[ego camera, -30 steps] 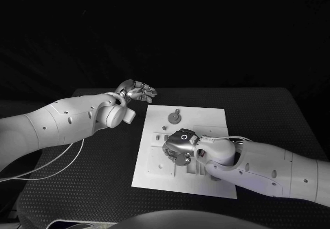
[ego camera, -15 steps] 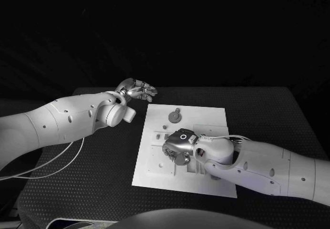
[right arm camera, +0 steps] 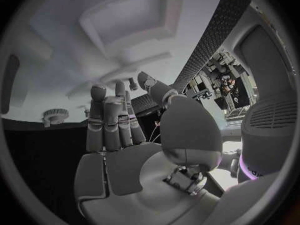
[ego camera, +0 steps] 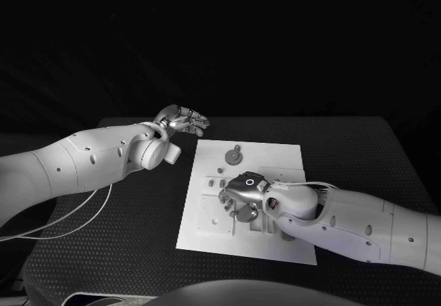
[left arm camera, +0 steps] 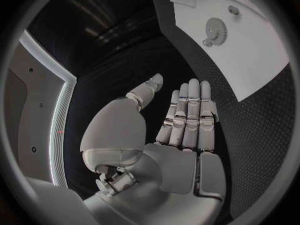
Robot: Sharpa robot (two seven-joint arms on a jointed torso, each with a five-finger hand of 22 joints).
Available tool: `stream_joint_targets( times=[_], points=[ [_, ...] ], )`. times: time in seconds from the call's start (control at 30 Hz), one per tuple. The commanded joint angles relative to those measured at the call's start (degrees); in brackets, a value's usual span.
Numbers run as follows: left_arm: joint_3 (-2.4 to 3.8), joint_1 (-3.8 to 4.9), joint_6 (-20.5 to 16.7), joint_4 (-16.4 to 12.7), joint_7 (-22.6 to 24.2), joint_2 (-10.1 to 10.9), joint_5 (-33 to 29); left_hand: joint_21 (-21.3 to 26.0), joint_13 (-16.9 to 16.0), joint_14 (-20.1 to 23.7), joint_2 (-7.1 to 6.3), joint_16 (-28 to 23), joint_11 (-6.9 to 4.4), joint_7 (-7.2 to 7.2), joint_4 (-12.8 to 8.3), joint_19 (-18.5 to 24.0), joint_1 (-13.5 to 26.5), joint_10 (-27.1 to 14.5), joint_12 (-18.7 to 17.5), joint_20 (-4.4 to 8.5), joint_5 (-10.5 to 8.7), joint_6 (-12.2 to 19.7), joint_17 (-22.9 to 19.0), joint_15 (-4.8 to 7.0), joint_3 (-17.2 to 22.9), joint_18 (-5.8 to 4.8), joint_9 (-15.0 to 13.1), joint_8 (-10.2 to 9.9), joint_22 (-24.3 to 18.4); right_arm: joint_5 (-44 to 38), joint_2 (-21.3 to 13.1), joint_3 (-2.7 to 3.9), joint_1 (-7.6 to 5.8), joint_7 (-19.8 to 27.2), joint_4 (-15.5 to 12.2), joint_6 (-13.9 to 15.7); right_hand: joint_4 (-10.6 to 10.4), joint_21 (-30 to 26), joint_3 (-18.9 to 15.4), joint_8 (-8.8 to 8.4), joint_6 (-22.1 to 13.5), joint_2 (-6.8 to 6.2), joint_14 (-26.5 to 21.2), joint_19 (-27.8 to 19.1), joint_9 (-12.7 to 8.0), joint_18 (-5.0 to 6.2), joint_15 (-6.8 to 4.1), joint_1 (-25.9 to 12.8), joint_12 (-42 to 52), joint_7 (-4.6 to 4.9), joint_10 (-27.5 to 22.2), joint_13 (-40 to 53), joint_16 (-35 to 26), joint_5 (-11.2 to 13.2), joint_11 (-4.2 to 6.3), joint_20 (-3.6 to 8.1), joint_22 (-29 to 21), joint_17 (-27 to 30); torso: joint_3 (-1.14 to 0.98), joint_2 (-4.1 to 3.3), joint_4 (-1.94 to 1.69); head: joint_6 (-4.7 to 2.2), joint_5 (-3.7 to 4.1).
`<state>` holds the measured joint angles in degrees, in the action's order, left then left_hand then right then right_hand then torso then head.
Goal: Assemble the parts on the task board
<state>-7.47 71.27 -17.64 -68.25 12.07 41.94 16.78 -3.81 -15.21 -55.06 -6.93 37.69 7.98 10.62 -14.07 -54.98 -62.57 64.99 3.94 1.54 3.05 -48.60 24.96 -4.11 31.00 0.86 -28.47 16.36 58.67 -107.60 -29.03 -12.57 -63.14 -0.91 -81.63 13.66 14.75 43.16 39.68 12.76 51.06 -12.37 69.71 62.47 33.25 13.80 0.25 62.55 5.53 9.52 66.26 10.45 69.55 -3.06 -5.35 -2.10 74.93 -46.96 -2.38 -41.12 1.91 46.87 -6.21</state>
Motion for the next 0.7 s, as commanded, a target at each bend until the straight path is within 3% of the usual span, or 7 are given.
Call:
stream_joint_targets(
  times=[0.03,0.2,0.3,0.43,0.57,0.7],
  points=[
    [0.04,0.10,0.7,-0.2,0.0,0.2,-0.3,0.0,0.1,0.3,-0.22,-0.2,0.00,0.11,0.2,0.0,0.3,-0.5,-0.1,-0.22,-0.09,0.4,0.1,-0.29,-0.2,0.11,0.1,0.3,-0.1,0.4,-1.2,-0.06,-0.19,-0.3,-1.0,0.7,-0.7,-0.1,-0.1,-0.36,-0.8,-1.23,-0.4,-0.6,-0.3,1.20,0.25,-0.2,-0.4,-0.16,-2.1,0.1,0.0,0.2,-1.63,-0.02,1.2,-0.2,-0.08,0.00,-0.01,-0.04,0.06],
    [0.03,0.10,0.5,-0.3,0.0,0.5,-0.3,0.0,0.2,0.3,-0.26,-0.3,0.08,0.16,0.3,0.1,0.3,-0.7,-0.1,-0.26,-0.09,0.6,0.3,-0.33,-0.3,0.12,0.1,0.3,-0.2,0.7,-4.6,0.23,-2.02,-0.2,-3.9,3.3,-1.7,0.2,-0.3,-0.48,-1.3,-2.67,-0.4,-0.6,-0.5,1.20,0.59,-0.8,-0.9,-0.29,-2.6,-0.1,0.5,0.2,-1.96,-0.06,1.3,-0.3,-0.13,-0.04,0.10,-0.27,0.24],
    [0.03,0.10,0.3,-0.3,0.2,0.7,-0.3,0.0,0.2,0.3,-0.27,-0.4,0.10,0.17,0.3,0.1,0.3,-0.7,-0.1,-0.27,-0.09,0.6,0.3,-0.33,-0.3,0.12,0.1,0.3,-0.2,1.8,-7.2,2.52,-2.94,-0.4,-5.4,4.6,-1.8,0.5,0.0,-0.16,-1.0,-2.50,-0.1,-0.5,-0.5,1.20,0.46,0.0,-0.7,-0.37,-2.2,-0.1,0.9,0.2,-1.81,0.13,1.3,-0.4,-0.13,0.01,0.07,-0.74,0.54],
    [0.02,0.10,0.4,-0.3,0.5,0.8,-0.3,0.0,0.2,0.2,-0.22,-0.4,0.06,0.16,0.3,0.0,0.2,-0.6,0.0,-0.26,-0.08,0.5,0.4,-0.32,-0.3,0.15,0.1,0.3,-0.2,3.0,-10.6,4.01,-5.21,-0.5,-6.2,3.4,-1.2,1.2,0.3,0.41,-0.2,-1.54,0.6,-0.1,-0.4,1.20,0.02,1.6,-0.1,-0.40,-0.7,0.2,1.5,0.2,-1.34,0.51,1.3,-0.4,-0.02,0.07,0.15,-1.42,1.17],
    [0.02,0.10,0.7,-0.2,0.8,0.5,-0.3,-0.1,0.1,0.1,-0.11,-0.5,-0.08,0.04,0.3,-0.1,0.1,-0.3,0.2,-0.25,-0.08,0.2,0.7,-0.28,-0.3,0.21,0.1,0.6,-0.3,4.6,-14.1,4.58,-6.55,-0.5,-6.5,0.9,-0.8,1.5,0.1,0.65,0.0,-1.22,0.8,0.0,-0.4,1.20,-0.40,2.0,0.5,-0.50,0.6,0.5,1.6,0.2,-0.90,0.59,1.3,-0.3,-0.03,0.08,0.13,-1.80,1.74],
    [0.02,0.09,0.6,-0.2,1.0,0.5,-0.3,-0.1,0.1,0.0,-0.03,-0.6,-0.16,-0.05,0.3,-0.1,0.0,-0.1,0.2,-0.23,-0.09,0.1,0.9,-0.24,-0.3,0.23,0.0,0.7,-0.3,4.3,-16.4,4.67,-6.82,-0.9,-6.5,-1.5,-1.0,1.6,-0.5,0.62,-0.2,-2.02,0.8,-0.1,-0.6,1.20,-0.29,1.1,0.1,-0.63,0.2,0.3,1.6,0.2,-1.02,0.50,1.2,-0.2,-0.09,0.05,0.09,-2.41,2.08]
  ],
)
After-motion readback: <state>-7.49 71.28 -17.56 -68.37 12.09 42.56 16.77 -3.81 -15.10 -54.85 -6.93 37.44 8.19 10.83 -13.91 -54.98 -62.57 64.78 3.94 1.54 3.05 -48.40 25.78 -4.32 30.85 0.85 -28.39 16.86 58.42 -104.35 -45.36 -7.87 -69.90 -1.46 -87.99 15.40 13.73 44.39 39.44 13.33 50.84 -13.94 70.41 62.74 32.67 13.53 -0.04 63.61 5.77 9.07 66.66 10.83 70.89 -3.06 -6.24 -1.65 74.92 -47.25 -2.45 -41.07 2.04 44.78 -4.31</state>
